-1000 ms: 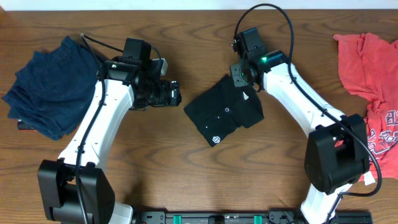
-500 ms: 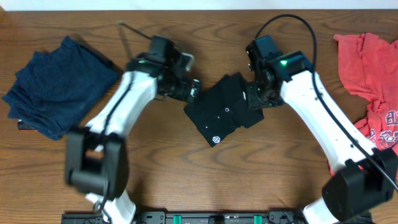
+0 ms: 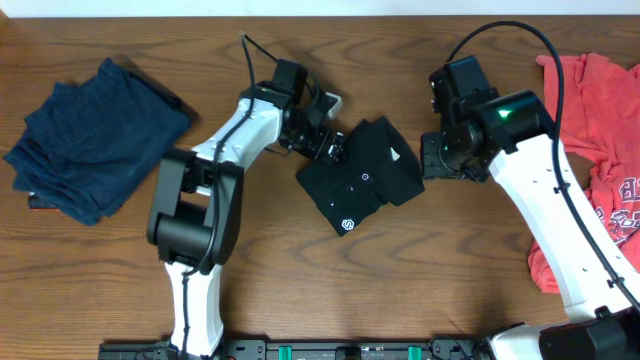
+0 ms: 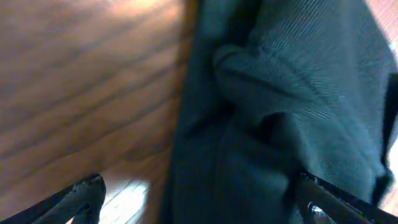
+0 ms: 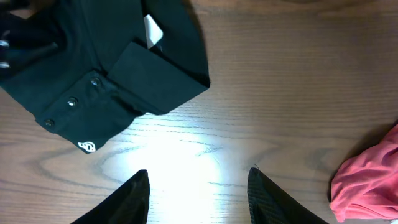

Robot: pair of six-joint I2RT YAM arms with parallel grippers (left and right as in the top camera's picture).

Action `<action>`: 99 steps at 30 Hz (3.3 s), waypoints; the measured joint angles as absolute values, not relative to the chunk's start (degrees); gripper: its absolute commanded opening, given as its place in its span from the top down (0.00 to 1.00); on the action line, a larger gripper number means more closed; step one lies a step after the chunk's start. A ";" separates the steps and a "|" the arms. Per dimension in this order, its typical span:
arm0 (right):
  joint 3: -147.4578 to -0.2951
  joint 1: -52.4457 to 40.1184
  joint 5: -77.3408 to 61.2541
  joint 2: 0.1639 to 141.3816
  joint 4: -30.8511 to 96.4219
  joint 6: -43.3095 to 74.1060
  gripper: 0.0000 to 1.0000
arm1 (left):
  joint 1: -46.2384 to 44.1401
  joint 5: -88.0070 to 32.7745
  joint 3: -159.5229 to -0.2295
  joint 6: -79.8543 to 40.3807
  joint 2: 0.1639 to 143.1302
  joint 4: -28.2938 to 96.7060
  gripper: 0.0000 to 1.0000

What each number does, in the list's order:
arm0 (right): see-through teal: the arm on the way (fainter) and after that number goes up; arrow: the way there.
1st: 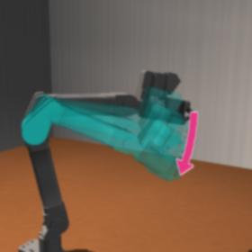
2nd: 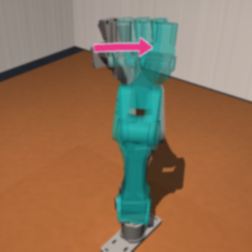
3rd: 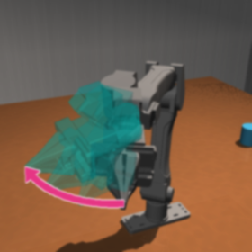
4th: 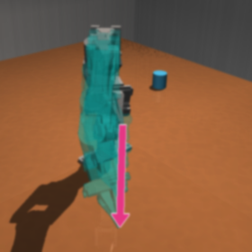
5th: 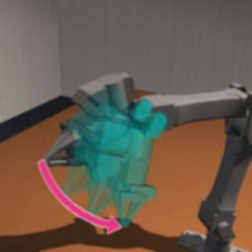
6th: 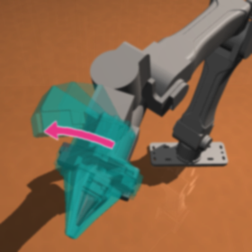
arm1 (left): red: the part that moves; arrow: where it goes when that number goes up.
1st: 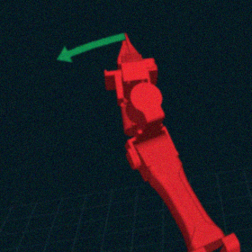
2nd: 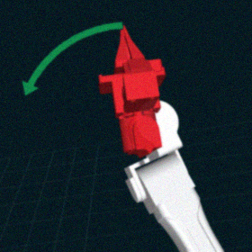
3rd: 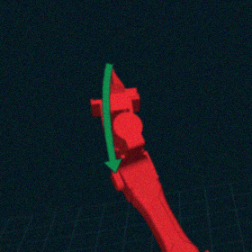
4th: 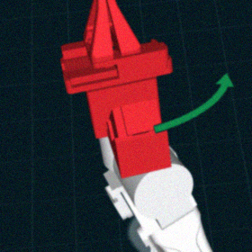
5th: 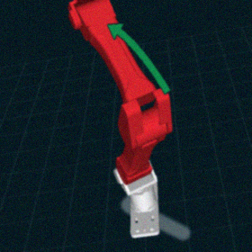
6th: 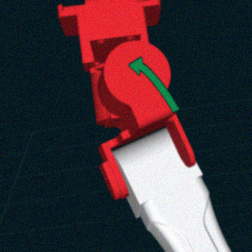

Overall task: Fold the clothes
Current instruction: 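Carry the folded black shirt left with the left gripper onto the navy pile, then open the left gripper and release the shirt on the navy pile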

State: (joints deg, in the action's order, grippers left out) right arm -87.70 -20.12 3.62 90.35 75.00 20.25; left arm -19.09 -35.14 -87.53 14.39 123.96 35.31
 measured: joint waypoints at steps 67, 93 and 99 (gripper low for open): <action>-87.70 -20.10 3.90 90.35 76.62 20.40 0.51 | 23.16 -9.21 -90.50 3.99 102.45 30.22 0.94; -87.70 -19.33 4.12 90.35 76.84 20.38 0.52 | 33.54 -25.06 -90.45 -4.80 105.12 29.98 0.02; -87.70 -17.76 4.89 90.35 70.81 20.78 0.28 | 25.36 -36.77 -90.45 -4.82 105.06 33.56 0.02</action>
State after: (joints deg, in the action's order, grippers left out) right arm -87.70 -17.76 4.89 90.35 70.81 20.78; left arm 25.36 -36.77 -90.45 -4.82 105.06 33.56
